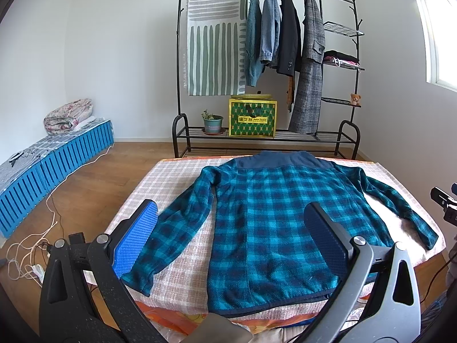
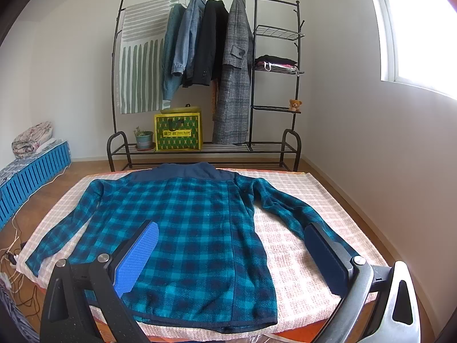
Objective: Fold large clothes
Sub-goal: 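Move the left gripper to the jacket's side edge and close on it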
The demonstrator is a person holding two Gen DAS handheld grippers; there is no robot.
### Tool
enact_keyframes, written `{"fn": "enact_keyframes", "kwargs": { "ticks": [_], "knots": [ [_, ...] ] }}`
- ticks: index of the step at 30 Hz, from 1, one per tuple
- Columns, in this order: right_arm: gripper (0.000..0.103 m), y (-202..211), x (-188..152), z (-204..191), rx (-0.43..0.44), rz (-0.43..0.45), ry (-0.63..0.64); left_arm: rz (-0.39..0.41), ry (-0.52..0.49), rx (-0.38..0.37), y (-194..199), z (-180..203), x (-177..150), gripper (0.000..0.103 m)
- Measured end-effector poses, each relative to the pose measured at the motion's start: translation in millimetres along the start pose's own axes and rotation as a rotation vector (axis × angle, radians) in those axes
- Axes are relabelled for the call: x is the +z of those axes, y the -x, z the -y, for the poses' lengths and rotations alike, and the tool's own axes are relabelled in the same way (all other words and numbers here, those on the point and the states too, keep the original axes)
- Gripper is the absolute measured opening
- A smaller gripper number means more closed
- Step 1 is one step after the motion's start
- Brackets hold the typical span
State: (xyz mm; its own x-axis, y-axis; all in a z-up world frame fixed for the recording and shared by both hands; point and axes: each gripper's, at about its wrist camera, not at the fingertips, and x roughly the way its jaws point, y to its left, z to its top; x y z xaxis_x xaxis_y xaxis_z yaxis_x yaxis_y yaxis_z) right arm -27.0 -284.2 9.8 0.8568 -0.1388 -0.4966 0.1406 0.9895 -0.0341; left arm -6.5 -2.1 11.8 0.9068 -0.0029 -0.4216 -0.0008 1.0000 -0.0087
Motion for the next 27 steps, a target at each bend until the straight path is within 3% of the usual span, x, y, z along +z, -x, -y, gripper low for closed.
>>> {"fn": "enact_keyframes", "kwargs": {
  "ticks": [6, 16, 27],
  "knots": [
    [0.103, -7.9, 2.1, -7.9, -0.010, -0.005, 0.006, -0.006, -0.003, 0.014, -2.7, -9.1, -0.3, 0.103],
    [0.103, -21.6, 12.3, -30.1, -0.005, 0.003, 0.033, -0.046, -0.026, 0.083, -50.3, -49.2, -5.2, 0.103],
    [0.103, -52.8, 25.5, -67.9, 0.053, -0.003, 0.075, -0.164, 0.062, 0.116, -137.7, -141.8, -15.4, 0.103]
  ]
}}
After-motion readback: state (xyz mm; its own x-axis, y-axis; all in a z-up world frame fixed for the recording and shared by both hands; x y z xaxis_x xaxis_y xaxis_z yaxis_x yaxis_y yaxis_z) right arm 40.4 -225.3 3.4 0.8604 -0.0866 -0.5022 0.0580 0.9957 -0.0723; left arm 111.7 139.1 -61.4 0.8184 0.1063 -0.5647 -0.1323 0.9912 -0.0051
